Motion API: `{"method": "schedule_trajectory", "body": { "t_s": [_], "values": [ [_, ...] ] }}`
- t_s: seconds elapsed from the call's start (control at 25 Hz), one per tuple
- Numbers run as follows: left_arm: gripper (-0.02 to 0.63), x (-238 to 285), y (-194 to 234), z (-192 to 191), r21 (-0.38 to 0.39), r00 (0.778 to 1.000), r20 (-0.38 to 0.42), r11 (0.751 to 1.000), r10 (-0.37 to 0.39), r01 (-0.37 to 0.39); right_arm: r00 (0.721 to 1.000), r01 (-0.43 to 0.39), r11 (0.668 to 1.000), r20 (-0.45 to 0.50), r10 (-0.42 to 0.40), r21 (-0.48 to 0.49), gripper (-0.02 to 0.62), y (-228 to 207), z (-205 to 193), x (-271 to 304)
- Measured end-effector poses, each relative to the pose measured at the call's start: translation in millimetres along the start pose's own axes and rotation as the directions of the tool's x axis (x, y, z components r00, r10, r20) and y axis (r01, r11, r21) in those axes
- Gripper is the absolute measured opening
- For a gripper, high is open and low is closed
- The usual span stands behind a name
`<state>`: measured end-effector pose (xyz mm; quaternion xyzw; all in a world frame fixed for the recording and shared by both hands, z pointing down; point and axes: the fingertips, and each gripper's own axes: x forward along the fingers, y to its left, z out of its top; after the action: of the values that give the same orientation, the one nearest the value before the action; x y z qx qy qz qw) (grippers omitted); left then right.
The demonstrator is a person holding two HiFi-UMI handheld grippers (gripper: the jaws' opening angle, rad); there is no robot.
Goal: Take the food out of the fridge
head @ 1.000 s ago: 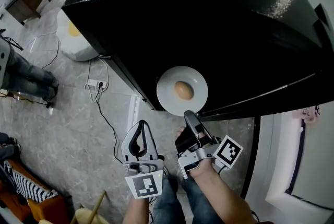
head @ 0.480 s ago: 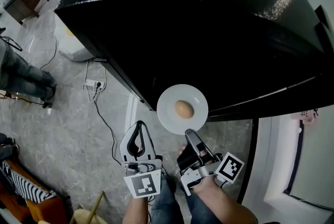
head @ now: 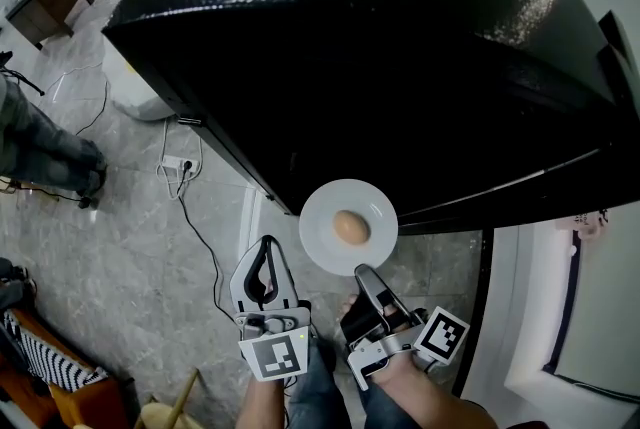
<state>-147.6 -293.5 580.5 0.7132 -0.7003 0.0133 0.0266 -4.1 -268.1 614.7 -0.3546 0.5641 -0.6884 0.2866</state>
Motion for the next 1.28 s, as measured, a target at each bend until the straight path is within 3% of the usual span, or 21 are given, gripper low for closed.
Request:
{"method": "schedule_trajectory", "body": {
  "t_s": [0.48,1.28],
  "values": [
    [0.014,-6.9,-6.0,30.4,-0.013,1.000,0.010,1.000,-0.003,0.003,1.000,-0.002,1.000,0.010,0.002,0.027,0.029,27.0,-5.6,-14.5],
    [0.014,-26.4,-3.3,138.6,-0.037,0.997,0.069,0.999,0.030,-0.028,1.000,-0.024,0.999,-0.013,0.024,0.021,0.029,130.5,-24.1,-51.9]
  ]
}}
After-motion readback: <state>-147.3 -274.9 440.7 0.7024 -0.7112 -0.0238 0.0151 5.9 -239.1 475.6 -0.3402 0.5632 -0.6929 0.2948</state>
